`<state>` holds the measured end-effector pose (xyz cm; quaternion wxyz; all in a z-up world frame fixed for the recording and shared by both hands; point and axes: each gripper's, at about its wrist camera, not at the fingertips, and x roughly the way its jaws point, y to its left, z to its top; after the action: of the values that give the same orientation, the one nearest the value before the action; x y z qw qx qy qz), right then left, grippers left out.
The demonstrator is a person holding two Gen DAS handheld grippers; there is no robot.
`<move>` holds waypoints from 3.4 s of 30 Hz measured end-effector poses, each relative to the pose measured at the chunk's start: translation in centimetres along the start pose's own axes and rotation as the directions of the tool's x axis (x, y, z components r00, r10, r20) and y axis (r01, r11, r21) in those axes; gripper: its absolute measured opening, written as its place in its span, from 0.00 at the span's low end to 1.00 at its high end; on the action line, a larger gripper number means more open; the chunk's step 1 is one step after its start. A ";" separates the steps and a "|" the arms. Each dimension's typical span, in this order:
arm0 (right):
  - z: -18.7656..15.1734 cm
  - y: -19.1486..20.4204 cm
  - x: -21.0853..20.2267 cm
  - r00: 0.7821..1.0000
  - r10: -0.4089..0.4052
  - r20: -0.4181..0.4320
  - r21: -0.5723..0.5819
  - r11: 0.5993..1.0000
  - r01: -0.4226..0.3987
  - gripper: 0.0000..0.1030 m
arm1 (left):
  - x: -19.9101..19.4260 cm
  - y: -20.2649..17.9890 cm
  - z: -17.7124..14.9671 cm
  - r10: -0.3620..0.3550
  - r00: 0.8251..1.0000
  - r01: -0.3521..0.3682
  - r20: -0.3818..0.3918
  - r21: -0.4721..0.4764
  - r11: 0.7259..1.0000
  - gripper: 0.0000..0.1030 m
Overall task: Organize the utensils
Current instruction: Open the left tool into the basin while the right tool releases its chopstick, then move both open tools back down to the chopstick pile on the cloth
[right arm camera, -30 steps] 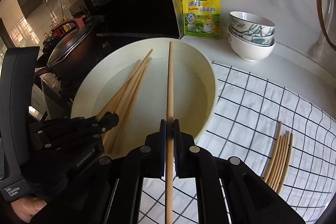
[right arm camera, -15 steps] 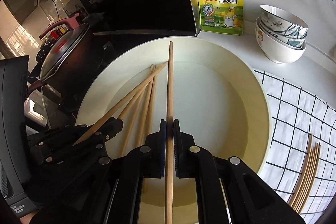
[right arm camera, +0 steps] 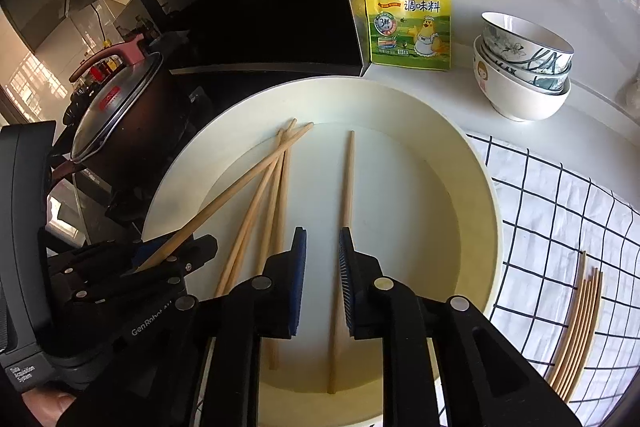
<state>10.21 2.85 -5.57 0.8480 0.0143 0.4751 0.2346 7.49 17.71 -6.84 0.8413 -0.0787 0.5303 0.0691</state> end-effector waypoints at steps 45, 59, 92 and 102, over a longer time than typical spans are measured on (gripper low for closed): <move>-7.2 -6.7 -13.3 0.987 -0.078 0.138 0.066 0.995 0.069 0.22 | -7.5 -9.7 -5.1 -0.072 0.991 0.059 0.113 0.113 0.992 0.62; -13.6 -14.2 -16.5 0.972 -0.205 0.114 0.216 0.960 0.177 0.22 | -6.6 -17.6 -8.1 -0.147 0.988 0.129 0.055 0.253 0.959 0.62; -19.6 -21.8 -12.3 0.974 -0.227 -0.020 0.319 0.921 0.221 0.32 | -0.5 -23.8 -11.6 -0.080 0.996 0.089 -0.042 0.317 0.944 0.71; -19.2 -22.5 -9.9 0.966 -0.254 -0.045 0.311 0.915 0.256 0.39 | 1.6 -23.3 -12.0 -0.050 0.996 0.070 -0.072 0.303 0.950 0.75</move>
<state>-1.09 -25.06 -13.74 0.8572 0.0867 0.5058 0.0434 2.23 -7.46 -11.98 0.8279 0.0341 0.5583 -0.0417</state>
